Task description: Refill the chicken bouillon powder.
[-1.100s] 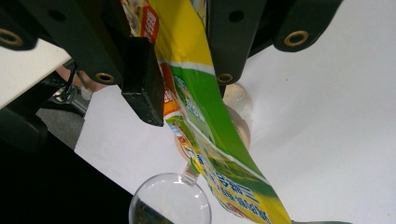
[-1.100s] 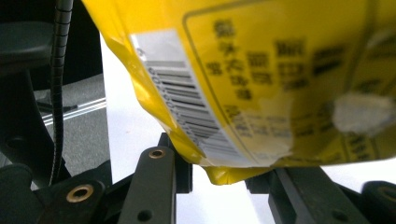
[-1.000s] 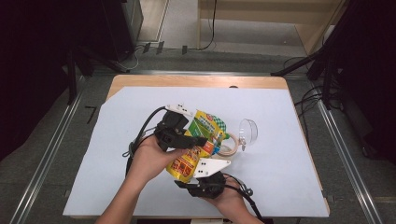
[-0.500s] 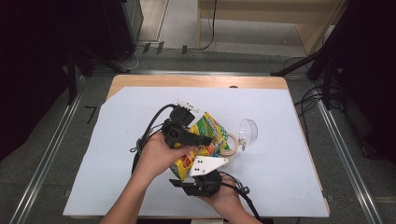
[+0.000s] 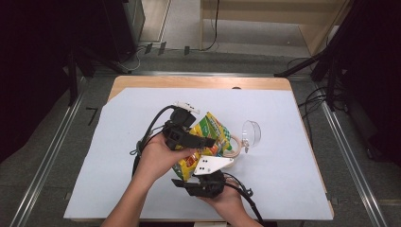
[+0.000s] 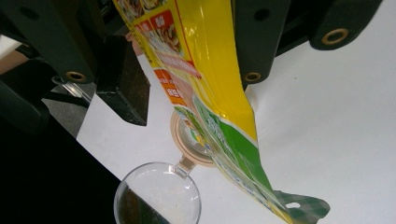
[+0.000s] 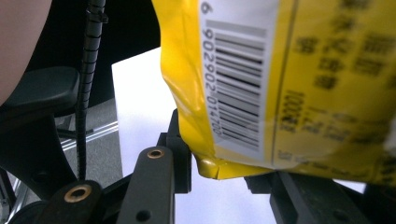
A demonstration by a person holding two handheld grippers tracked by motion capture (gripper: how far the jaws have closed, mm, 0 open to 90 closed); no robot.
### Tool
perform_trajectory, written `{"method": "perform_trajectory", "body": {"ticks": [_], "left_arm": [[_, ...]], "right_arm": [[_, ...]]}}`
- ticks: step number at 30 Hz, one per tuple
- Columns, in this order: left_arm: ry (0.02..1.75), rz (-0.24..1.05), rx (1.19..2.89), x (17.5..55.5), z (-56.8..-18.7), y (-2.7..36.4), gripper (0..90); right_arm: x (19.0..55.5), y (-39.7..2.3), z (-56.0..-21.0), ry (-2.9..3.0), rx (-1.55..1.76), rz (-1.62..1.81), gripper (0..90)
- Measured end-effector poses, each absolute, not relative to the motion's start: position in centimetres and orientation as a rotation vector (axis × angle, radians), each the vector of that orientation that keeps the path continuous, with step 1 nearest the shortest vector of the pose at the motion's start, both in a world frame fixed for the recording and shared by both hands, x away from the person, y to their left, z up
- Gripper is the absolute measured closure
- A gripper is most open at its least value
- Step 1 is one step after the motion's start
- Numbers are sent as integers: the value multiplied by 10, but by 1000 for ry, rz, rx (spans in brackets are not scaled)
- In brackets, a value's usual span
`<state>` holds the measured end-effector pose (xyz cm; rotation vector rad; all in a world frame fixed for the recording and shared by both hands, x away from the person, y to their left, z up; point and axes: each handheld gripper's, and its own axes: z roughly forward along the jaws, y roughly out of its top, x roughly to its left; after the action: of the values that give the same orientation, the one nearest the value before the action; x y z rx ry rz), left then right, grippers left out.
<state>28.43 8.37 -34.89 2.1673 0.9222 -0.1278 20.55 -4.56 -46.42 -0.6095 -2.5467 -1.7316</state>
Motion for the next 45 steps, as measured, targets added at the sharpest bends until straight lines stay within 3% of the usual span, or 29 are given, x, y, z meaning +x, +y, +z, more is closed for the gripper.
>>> {"method": "perform_trajectory", "body": {"ticks": [2, 5, 8, 12, 16, 21, 25, 37, 41, 45], "left_arm": [[926, -113, 2175, 285, -348, 84, 603], [914, -105, 2197, 287, -348, 82, 729], [947, -113, 2208, 291, -343, 79, 780], [944, -94, 2229, 297, -335, 74, 782], [939, -107, 2222, 303, -334, 74, 782], [929, -152, 2192, 306, -338, 78, 782], [917, -165, 2168, 305, -339, 78, 771], [887, -108, 2147, 296, -334, 82, 614], [879, -94, 2127, 295, -333, 85, 634], [901, -97, 2138, 298, -334, 86, 730]], "right_arm": [[206, -46, -464, -2538, -610, -1727, 698], [206, -42, -463, -2576, -596, -1694, 687], [206, -40, -458, -2592, -565, -1699, 688], [213, -38, -450, -2590, -556, -1679, 694], [218, -37, -447, -2596, -547, -1669, 630], [218, -38, -451, -2616, -557, -1701, 707], [216, -38, -452, -2634, -565, -1706, 716], [215, -39, -449, -2565, -623, -1725, 718], [216, -39, -448, -2547, -627, -1727, 719], [219, -37, -448, -2538, -608, -1716, 718]]}}
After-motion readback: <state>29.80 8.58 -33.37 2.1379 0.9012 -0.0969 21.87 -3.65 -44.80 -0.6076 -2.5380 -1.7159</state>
